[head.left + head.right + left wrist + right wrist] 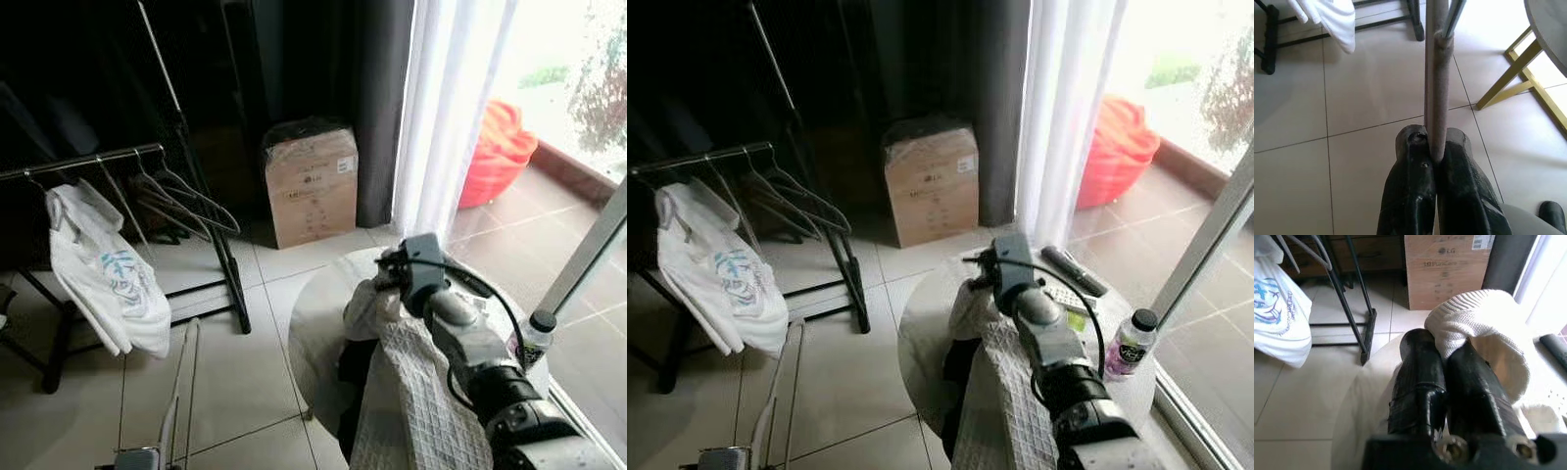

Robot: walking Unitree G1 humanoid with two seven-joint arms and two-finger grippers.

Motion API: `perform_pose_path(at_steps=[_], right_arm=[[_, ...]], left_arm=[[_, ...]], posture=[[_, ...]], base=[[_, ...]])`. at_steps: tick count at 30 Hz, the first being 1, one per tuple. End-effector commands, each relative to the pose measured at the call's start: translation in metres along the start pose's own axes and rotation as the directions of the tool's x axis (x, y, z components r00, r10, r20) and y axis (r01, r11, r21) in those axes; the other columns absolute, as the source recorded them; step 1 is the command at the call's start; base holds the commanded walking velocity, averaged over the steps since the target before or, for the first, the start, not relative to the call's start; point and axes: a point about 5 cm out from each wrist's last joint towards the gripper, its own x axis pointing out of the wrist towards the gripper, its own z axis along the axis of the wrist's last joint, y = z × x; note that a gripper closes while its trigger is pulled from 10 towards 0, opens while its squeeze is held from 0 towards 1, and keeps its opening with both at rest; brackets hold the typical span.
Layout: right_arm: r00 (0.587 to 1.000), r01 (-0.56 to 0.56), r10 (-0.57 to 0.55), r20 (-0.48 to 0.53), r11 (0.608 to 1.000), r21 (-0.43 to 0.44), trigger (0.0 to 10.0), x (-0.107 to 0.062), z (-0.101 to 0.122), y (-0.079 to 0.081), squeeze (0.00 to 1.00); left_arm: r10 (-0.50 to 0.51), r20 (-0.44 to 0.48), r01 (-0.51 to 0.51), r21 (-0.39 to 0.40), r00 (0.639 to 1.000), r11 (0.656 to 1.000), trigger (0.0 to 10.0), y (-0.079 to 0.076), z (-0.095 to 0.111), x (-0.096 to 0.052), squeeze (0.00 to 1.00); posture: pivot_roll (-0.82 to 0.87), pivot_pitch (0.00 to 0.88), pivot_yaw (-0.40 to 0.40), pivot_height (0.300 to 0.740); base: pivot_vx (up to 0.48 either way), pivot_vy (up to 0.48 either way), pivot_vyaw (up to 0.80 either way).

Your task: Hang hanger

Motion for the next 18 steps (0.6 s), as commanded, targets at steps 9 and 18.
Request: perform_pose_path(at_steps=[9,18], right_arm=[[0.987,0.096,-0.091,-0.136,0.995,0.03,10.0,-0.011,-0.046,-0.008,0.68],[0.988,0.145,-0.141,-0.063,0.987,0.074,10.0,-0.019,-0.045,-0.015,1.0]], left_arm=[[-0.005,-0.007,0.005,0.016,1.0,1.0,10.0,-0.001,0.002,-0.003,0.0],[0.003,-0.008,-0.003,0.015,1.0,1.0,10.0,-0.001,0.0,-0.006,0.0]], posture=[[-0.04,0.085,0.073,0.74],[-0.04,0.081,0.065,0.74]], base=[[0.0,0.0,0.0],[0.0,0.0,0.0]])
